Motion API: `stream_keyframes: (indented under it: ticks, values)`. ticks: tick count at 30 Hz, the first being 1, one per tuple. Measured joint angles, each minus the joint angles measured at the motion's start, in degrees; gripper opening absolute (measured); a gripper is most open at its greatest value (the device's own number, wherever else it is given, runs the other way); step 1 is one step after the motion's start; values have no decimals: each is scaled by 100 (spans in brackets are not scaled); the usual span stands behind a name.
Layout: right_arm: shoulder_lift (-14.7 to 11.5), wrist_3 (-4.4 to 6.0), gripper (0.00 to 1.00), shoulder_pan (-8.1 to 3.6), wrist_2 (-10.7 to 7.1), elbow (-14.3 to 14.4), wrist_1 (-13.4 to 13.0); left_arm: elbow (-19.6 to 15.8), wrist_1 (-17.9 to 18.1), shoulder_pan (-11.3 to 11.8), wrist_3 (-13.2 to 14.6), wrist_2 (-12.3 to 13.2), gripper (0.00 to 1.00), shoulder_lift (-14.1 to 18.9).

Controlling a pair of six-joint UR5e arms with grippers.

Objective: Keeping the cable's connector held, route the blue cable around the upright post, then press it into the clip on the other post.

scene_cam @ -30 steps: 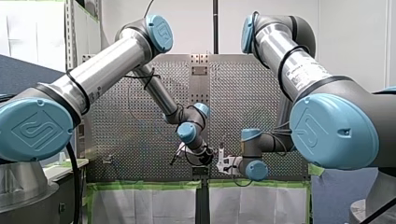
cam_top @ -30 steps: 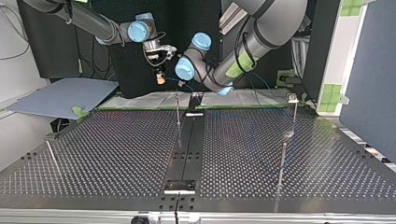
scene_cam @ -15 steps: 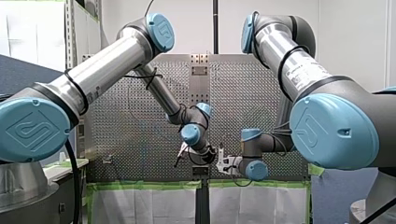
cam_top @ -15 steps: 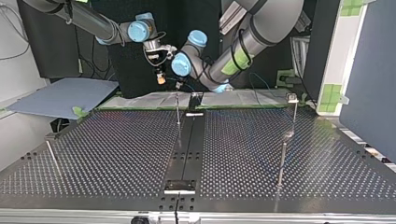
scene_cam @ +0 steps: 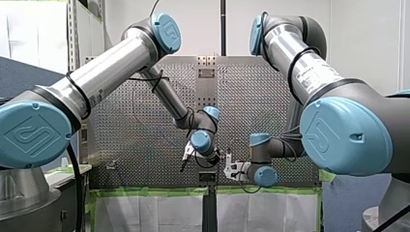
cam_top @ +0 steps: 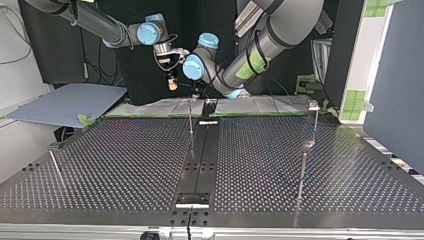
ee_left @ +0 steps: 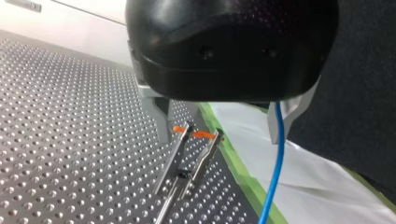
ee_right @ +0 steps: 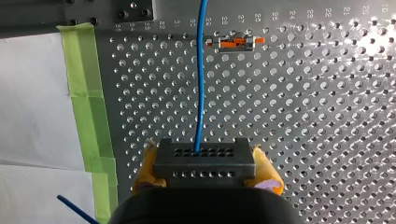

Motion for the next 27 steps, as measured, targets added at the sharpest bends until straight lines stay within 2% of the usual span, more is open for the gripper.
stream_keyframes:
  ticks: [1, 2, 3, 5, 6, 8, 9, 11, 12, 14, 15, 17, 21, 22, 27]
  values:
    - [0, 0, 0, 0, 6, 0, 0, 0, -1, -5, 4, -44, 100, 0]
    - [0, 0, 0, 0, 10, 0, 0, 0, -2, -10, 6, -68, 91, 0]
    - [1, 1, 0, 0, 13, 0, 0, 0, -5, -14, 7, -85, 91, -1]
    - [0, 7, 0, -1, 18, 0, 0, 0, -14, -23, 8, -109, 75, -1]
    - [1, 10, 0, 0, 20, 0, 0, 0, -18, -26, 7, -115, 75, -1]
    - [1, 19, 0, -1, 25, 0, 0, 0, -23, -31, 4, -123, 49, -1]
    - [1, 23, 0, -1, 26, 0, 0, 0, -21, -32, 4, -124, 49, -1]
    - [1, 28, 0, 0, 30, 0, 3, 0, -13, -33, -1, -131, 35, 0]
    - [1, 29, 0, 0, 32, 0, 4, 0, -10, -34, -5, -134, 35, 0]
    - [1, 30, 0, -1, 36, 0, 9, 0, -1, -34, -22, -139, 21, -1]
    - [1, 30, 0, -1, 38, 1, 9, 0, 3, -34, -32, -140, 21, 0]
    - [1, 30, 0, -1, 41, 1, 9, 0, 11, -32, -76, -141, 11, 0]
    - [0, 30, 0, -1, 46, 1, 9, 0, 15, -20, -182, -139, 7, -1]
    - [0, 32, 0, -3, 47, 1, 9, 0, 13, -16, -202, -136, 2, -1]
    - [2, 32, 0, -29, 50, 1, 12, 0, -21, -4, -233, -131, 2, -8]
